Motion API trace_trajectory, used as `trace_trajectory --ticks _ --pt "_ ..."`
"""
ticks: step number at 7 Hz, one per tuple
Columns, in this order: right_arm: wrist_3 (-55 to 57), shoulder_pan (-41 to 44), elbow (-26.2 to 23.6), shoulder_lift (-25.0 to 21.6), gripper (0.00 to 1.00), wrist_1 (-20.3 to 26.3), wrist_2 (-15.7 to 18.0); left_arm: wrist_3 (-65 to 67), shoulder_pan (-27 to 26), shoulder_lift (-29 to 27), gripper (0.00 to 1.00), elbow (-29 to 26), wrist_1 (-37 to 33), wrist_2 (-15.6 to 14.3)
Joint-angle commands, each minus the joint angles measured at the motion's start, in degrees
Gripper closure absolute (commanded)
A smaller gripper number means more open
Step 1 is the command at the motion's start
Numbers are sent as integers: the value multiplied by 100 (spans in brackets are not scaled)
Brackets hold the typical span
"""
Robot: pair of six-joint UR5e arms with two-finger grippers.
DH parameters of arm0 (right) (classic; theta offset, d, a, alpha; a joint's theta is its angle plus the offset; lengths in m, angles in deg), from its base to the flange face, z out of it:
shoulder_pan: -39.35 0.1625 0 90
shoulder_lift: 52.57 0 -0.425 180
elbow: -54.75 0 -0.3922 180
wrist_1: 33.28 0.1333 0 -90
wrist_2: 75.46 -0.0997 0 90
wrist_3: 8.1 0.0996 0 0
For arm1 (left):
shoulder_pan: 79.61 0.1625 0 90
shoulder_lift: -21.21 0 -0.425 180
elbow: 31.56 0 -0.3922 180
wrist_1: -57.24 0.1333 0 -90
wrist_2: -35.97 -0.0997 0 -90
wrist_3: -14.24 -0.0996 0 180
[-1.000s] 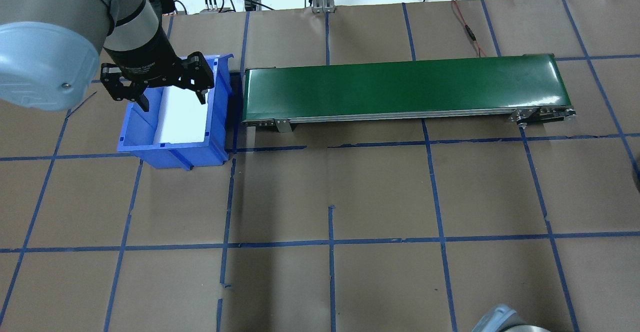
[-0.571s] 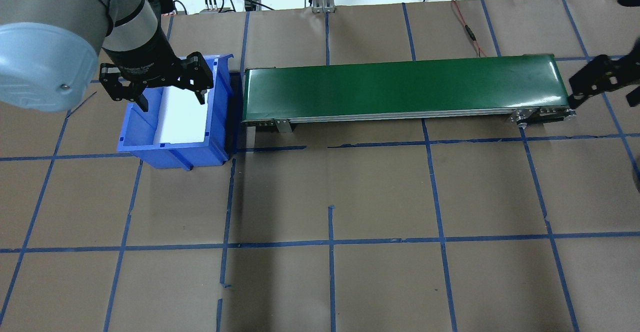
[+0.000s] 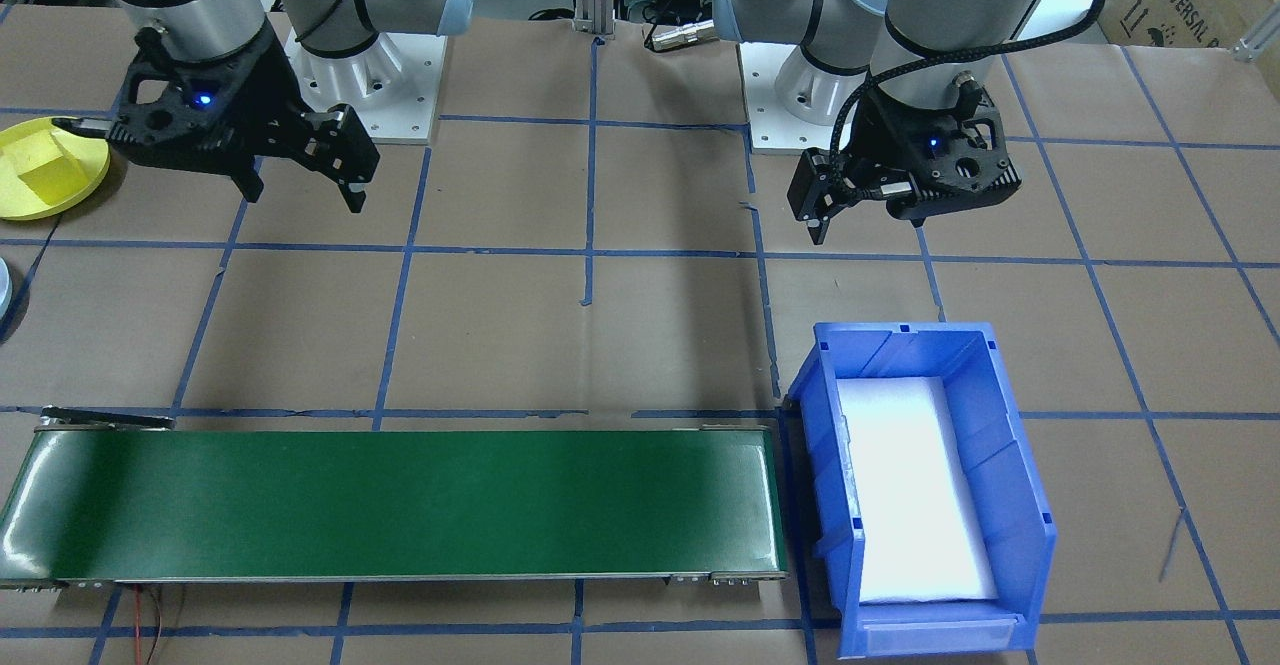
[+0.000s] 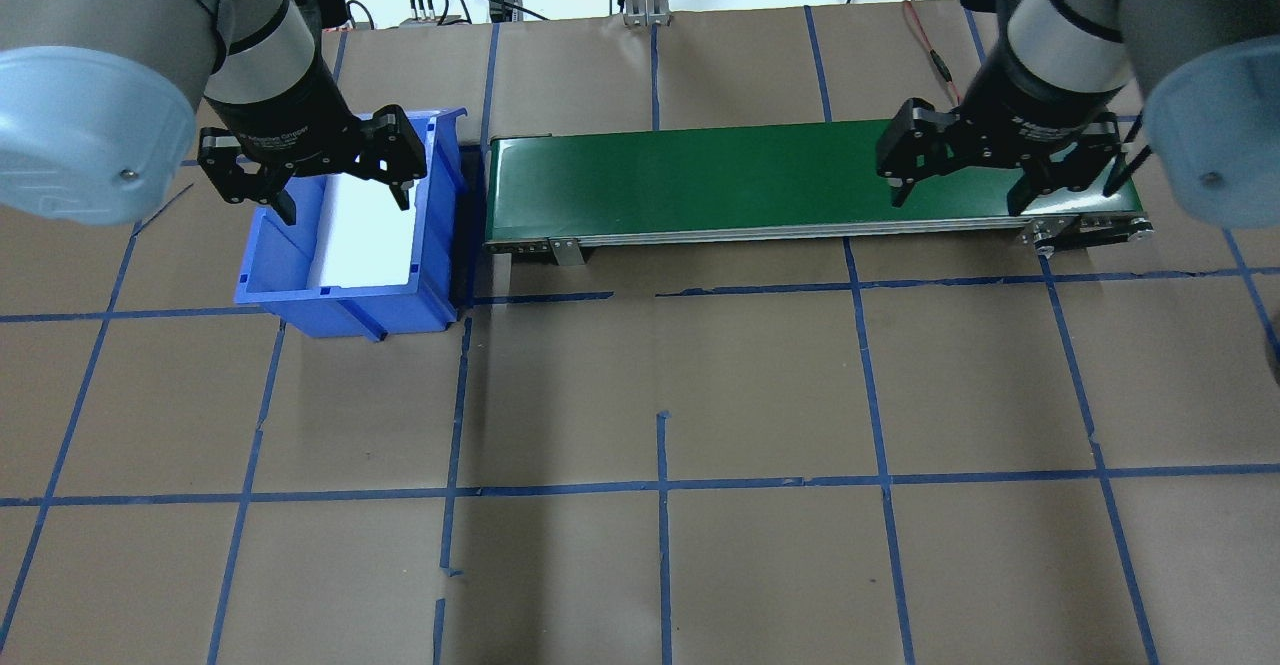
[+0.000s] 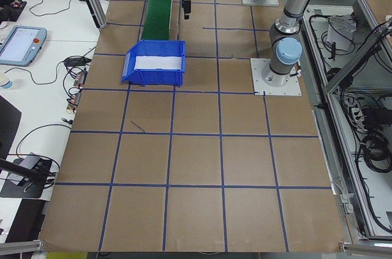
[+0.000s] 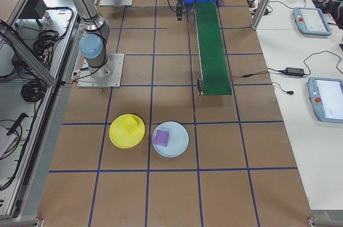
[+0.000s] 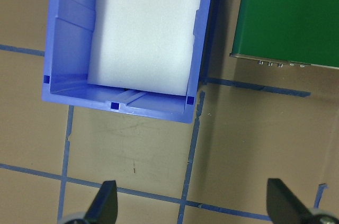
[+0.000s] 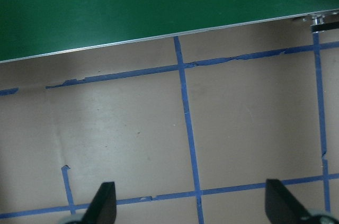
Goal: Move block left to right into plate
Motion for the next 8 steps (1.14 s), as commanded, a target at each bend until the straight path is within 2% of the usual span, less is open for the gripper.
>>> trace_trajectory --ticks 1,2,4,5,6,8 --pt "169 160 435 297 0 88 -53 0 1 0 0 0 -3 0" --pt "169 151 629 455 0 280 -349 0 1 0 0 0 -3 0" --pt "-93 2 815 509 0 684 -116 9 -25 9 0 -8 6 26" --pt "-156 -85 807 510 0 713 -89 9 -25 9 0 -8 14 61" --pt "-269 -51 772 483 0 739 225 9 -16 9 0 -8 -3 235" --pt "-271 -51 763 448 0 739 175 -61 27 9 0 0 -82 325"
